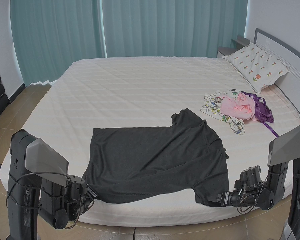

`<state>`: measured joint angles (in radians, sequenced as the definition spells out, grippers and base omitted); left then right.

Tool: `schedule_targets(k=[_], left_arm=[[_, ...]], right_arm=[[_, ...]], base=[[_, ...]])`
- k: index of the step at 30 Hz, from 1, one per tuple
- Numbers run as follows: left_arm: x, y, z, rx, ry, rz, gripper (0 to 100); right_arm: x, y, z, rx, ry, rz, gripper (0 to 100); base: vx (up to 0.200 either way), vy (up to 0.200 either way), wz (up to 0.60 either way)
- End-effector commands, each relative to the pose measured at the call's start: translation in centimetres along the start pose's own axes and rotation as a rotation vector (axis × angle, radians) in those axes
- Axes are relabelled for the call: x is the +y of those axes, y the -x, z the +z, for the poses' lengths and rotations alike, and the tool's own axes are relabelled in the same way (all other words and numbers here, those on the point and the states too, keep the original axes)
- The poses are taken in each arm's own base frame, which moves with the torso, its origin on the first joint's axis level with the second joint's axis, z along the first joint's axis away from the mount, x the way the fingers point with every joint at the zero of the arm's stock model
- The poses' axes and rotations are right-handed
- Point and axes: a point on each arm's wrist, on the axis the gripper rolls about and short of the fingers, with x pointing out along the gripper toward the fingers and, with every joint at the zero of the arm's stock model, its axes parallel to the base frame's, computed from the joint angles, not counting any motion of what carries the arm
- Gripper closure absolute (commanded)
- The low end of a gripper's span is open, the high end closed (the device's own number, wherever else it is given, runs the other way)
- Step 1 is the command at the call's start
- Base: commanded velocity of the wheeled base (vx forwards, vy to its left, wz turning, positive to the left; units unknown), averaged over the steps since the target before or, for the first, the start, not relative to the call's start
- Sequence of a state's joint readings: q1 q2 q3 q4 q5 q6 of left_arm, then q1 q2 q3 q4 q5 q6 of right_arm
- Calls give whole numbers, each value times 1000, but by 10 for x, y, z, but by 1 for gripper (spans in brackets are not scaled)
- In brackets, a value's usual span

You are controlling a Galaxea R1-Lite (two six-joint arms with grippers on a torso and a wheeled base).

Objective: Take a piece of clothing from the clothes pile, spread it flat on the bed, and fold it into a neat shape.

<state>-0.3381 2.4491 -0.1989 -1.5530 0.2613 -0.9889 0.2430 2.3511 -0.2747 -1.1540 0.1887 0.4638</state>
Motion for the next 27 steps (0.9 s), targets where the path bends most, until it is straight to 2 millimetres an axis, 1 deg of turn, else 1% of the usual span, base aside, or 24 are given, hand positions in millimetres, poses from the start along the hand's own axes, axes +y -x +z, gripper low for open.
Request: schedule_targets(k=[1, 2, 4, 7, 8, 17, 20, 22, 24, 25, 26, 27], left_arm=[[-2, 0, 2, -13, 10, -15, 100], [-2, 0, 2, -13, 10, -15, 100], [-2, 0, 3, -15, 11, -17, 100], [-2, 0, 3, -15, 14, -17, 100], [-2, 0, 3, -15, 14, -17, 100], [-1, 0, 3, -14, 13, -15, 100], [-2, 0, 3, -15, 14, -17, 100], [-2, 1, 4, -16, 14, -16, 100], [-2, 2, 4, -18, 15, -18, 100], [-3, 3, 5, -21, 15, -20, 100], [-4, 6, 7, -24, 19, -28, 100], [-5, 10, 9, -26, 21, -34, 100]], right_arm=[[0, -1, 1, 2, -2, 5, 0], [0, -1, 1, 2, -2, 5, 0], [1, -4, 8, -22, -5, 17, 0], [-3, -4, 10, -23, -15, 7, 0], [-2, -4, 10, -19, -15, 7, 100], [-3, -4, 10, -21, -16, -11, 100], [-4, -3, 9, -32, -16, -42, 100], [-4, 2, 9, -58, 4, -96, 100], [-4, 12, 12, -83, 33, -103, 100], [-4, 14, 12, -82, 37, -105, 100], [-7, 24, 9, -74, 65, -116, 100], [-9, 29, 7, -69, 91, -123, 100]], base=[[0, 0, 0], [0, 0, 0], [0, 0, 0], [0, 0, 0], [0, 0, 0], [0, 0, 0], [0, 0, 0], [0, 0, 0], [0, 0, 0], [0, 0, 0], [0, 0, 0], [0, 0, 0]])
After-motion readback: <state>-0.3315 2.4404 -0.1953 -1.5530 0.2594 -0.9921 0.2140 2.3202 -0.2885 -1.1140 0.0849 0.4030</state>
